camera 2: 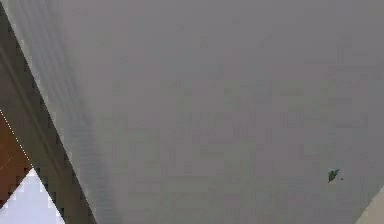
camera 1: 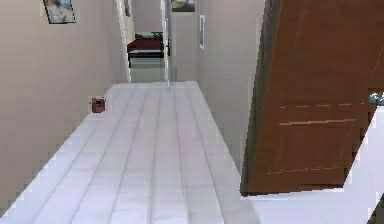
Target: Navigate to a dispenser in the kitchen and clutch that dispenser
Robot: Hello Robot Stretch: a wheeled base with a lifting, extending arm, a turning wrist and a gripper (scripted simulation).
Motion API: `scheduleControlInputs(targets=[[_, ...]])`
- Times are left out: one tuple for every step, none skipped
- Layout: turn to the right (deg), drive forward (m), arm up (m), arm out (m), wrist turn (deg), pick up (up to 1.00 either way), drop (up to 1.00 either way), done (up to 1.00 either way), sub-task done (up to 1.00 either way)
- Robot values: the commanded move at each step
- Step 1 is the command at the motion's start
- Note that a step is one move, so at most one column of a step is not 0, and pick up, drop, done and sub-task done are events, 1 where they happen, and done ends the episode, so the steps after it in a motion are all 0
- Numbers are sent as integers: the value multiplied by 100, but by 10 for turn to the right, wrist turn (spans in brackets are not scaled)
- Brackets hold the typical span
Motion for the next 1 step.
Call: scheduleControlInputs(targets=[[0,85,0,0,0,0,0,0,0]])
